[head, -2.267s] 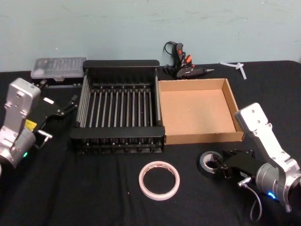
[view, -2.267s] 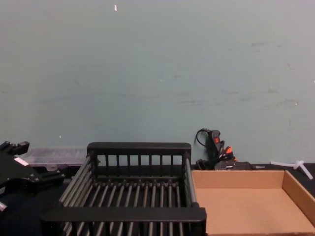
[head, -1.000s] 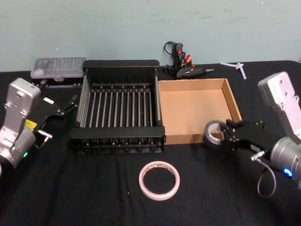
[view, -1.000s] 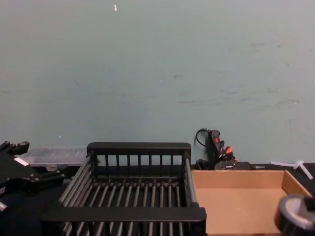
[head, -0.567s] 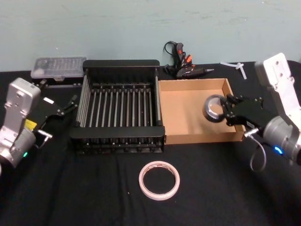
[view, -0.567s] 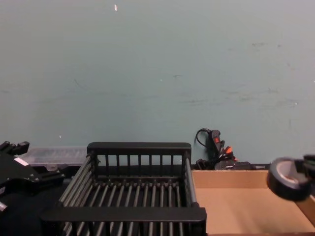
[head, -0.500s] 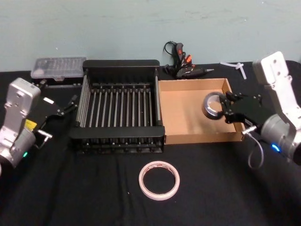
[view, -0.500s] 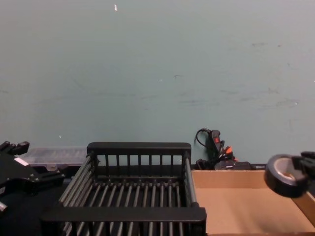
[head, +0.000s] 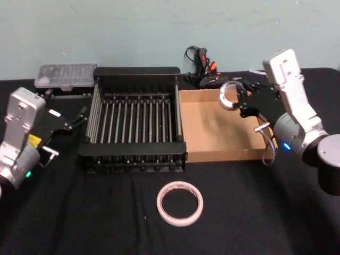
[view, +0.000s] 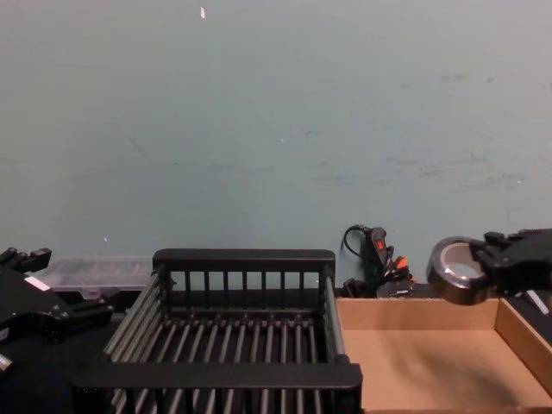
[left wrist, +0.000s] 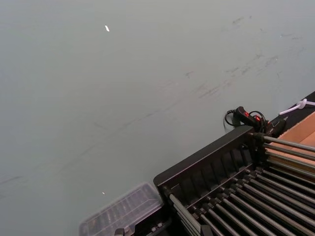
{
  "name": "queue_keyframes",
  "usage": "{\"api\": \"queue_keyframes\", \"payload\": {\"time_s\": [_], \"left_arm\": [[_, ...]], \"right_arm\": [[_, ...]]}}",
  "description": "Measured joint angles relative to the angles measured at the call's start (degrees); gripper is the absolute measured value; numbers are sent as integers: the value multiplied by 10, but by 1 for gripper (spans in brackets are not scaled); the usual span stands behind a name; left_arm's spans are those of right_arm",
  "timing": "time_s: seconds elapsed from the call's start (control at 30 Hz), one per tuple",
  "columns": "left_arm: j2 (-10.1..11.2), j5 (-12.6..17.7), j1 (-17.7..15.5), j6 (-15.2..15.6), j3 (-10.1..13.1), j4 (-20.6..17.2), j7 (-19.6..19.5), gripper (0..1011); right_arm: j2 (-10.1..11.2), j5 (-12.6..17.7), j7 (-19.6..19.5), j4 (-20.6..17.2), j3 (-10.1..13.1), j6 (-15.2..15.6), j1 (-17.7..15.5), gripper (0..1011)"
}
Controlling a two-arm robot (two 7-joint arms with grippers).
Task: Pick up the white tape and place it into the black box , Pick up the silver tape and place it into the brown box.
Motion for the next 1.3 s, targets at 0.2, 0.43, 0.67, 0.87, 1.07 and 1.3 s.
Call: {"api": "queue_keyframes", "payload": {"time_s": [0.2,0.43,0.67,0.87,1.07,1.3], "left_arm": [[0,0,0,0,0,0,0,1001],[0,0,0,0,0,0,0,1001],[0,0,0,0,0,0,0,1001],[0,0,0,0,0,0,0,1001],[0,0,0,0,0,0,0,1001],[0,0,0,0,0,0,0,1001]], "right_arm": [[-10,-29,0,58,-16,-34,28,135],[-22,-55,1,120,-27,-50,50,135],[-30,-72,2,151,-28,-57,57,135],[-30,-72,2,150,-27,-57,57,135],[-29,-71,2,148,-27,-57,57,198],[-29,-69,2,146,-27,-56,56,409]]}}
